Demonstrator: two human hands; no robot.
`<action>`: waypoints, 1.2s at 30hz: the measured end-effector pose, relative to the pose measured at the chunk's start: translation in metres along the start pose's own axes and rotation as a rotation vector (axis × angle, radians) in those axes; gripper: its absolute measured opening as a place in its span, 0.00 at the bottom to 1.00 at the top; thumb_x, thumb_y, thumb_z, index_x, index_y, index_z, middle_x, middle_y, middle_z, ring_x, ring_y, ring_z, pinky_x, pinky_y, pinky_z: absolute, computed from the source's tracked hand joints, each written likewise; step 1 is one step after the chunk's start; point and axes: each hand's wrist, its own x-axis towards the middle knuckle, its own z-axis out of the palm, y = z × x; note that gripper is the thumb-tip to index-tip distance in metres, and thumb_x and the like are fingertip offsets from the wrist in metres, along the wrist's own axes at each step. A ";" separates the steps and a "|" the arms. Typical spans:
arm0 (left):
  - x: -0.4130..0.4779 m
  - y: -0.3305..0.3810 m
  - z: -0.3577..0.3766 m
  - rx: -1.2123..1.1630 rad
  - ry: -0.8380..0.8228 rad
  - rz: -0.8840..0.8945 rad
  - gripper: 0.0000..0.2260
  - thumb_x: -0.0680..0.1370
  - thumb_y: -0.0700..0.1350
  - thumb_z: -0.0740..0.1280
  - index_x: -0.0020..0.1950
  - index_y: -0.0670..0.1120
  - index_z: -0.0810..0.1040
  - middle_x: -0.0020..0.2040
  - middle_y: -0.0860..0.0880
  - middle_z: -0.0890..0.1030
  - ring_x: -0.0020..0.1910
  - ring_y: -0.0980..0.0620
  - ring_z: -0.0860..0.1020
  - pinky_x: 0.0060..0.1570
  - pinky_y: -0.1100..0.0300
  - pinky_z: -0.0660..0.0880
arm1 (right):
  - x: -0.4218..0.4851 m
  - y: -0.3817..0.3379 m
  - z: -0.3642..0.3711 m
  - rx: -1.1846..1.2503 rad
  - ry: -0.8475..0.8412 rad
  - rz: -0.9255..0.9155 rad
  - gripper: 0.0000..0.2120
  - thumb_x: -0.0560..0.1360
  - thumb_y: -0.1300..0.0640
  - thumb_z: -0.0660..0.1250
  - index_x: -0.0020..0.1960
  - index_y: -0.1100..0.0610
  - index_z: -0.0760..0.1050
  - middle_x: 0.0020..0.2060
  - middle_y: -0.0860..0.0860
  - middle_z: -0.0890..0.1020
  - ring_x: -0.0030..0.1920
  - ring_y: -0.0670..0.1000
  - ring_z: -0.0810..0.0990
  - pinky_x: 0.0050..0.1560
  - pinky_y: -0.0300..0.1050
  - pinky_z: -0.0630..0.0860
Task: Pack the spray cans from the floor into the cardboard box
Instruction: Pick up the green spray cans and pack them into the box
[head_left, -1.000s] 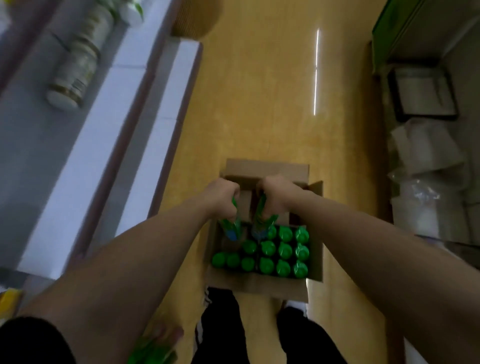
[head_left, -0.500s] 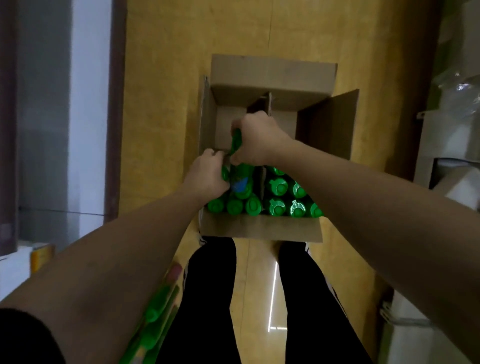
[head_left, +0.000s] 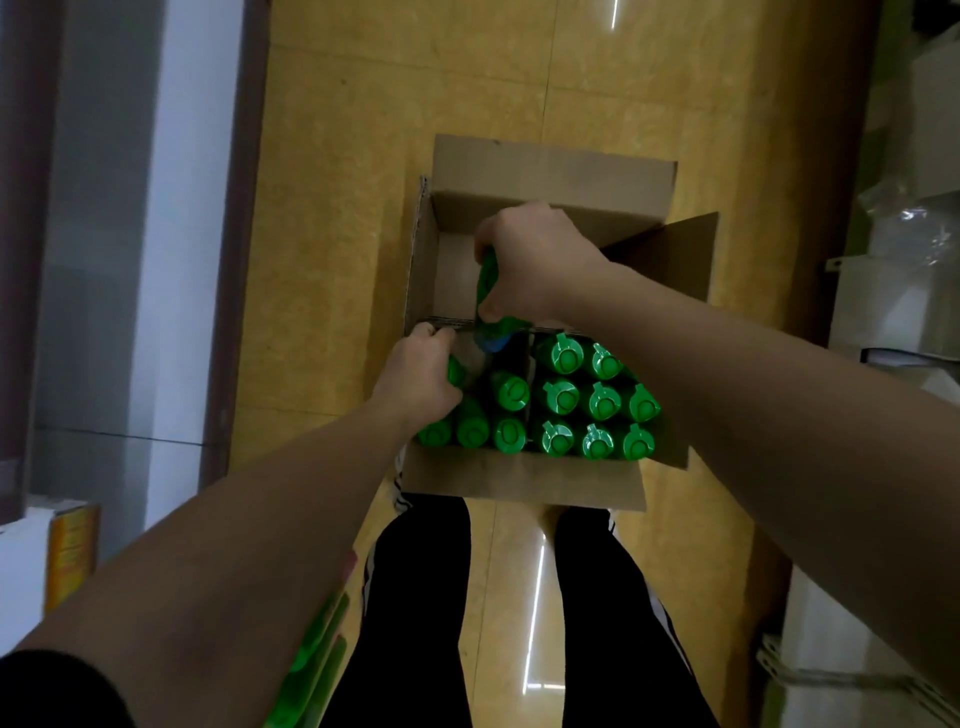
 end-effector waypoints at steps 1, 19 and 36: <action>0.001 -0.002 0.002 0.013 0.006 0.002 0.21 0.70 0.39 0.75 0.62 0.45 0.75 0.58 0.45 0.72 0.53 0.44 0.75 0.44 0.55 0.74 | 0.003 0.000 0.007 -0.002 -0.001 0.003 0.22 0.68 0.54 0.79 0.59 0.58 0.78 0.51 0.54 0.78 0.48 0.54 0.76 0.43 0.45 0.74; 0.019 -0.052 0.060 0.076 -0.050 0.021 0.19 0.71 0.39 0.74 0.60 0.43 0.75 0.58 0.43 0.73 0.53 0.41 0.75 0.48 0.46 0.78 | 0.007 0.003 0.093 0.003 -0.032 -0.142 0.18 0.72 0.52 0.76 0.56 0.57 0.76 0.40 0.48 0.71 0.43 0.52 0.74 0.40 0.43 0.72; 0.050 -0.071 0.100 0.126 -0.138 0.050 0.18 0.72 0.40 0.74 0.60 0.43 0.77 0.56 0.45 0.76 0.54 0.43 0.78 0.49 0.52 0.77 | 0.038 0.031 0.230 -0.085 -0.256 0.043 0.15 0.76 0.58 0.68 0.61 0.58 0.73 0.56 0.58 0.77 0.58 0.62 0.75 0.59 0.58 0.71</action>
